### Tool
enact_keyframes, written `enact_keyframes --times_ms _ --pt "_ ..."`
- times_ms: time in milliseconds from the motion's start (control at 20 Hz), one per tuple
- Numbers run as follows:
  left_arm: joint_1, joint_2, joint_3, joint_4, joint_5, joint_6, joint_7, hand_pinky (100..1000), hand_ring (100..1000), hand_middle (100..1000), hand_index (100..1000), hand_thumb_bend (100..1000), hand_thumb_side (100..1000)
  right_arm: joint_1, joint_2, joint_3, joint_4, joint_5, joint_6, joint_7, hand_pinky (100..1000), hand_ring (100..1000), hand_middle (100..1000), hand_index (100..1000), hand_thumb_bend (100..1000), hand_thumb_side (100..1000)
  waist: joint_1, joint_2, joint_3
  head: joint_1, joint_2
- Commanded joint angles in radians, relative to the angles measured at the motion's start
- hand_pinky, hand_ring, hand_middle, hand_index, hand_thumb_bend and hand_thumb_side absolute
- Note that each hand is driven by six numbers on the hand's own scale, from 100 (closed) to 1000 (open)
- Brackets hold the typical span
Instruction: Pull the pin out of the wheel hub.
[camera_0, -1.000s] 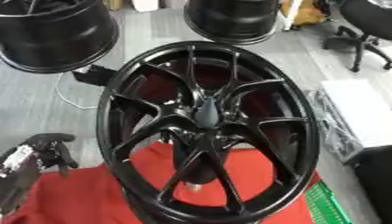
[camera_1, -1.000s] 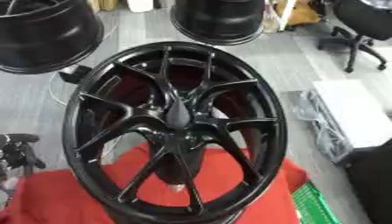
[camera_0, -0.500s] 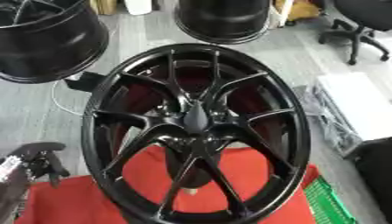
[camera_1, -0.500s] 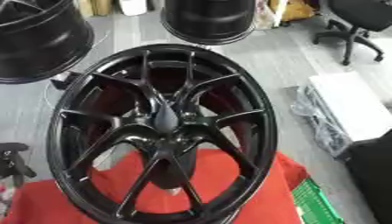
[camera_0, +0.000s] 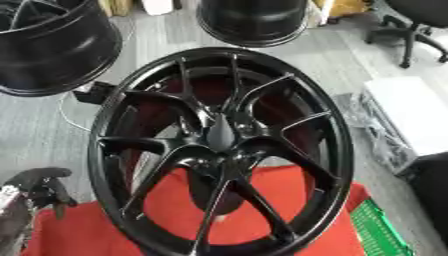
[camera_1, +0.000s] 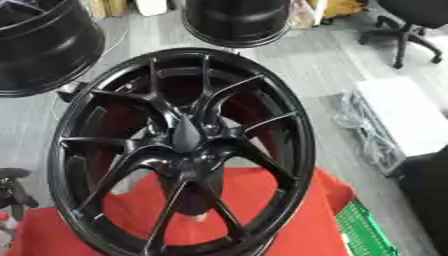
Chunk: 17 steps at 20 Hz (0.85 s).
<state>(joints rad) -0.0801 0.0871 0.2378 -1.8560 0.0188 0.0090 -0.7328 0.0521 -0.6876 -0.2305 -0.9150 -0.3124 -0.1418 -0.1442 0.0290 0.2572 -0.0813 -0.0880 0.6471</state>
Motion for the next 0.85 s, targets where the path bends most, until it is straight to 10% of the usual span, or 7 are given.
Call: enact_keyframes --times_ms 50,300,550,850 --pt "-0.008 0.003 0.002 -0.018 0.004 0.002 -0.001 607 360 450 769 100 936 0.004 0.057 -0.043 -0.151 0.069 -0.026 -0.034 407 527 1000 946 100 983 -0.006 -0.010 -0.005 0.008 -0.009" --pt "-0.013 -0.004 0.001 -0.019 0.002 0.005 -0.001 607 360 450 769 100 937 0.019 0.282 -0.061 -0.614 0.193 -0.043 -0.093 429 562 1000 933 100 549 -0.001 -0.002 -0.007 0.019 -0.015" --pt "-0.014 -0.010 -0.001 -0.019 0.001 0.005 -0.002 607 360 450 769 100 937 -0.005 0.452 0.021 -0.920 0.307 0.023 -0.037 438 565 1000 915 100 562 0.004 0.002 -0.005 0.023 -0.010" --pt "-0.019 -0.016 -0.006 -0.019 0.003 0.009 -0.004 608 365 455 769 100 940 -0.065 0.559 0.098 -0.979 0.376 0.095 -0.030 439 560 1000 905 100 665 0.009 0.007 -0.003 0.028 -0.024"
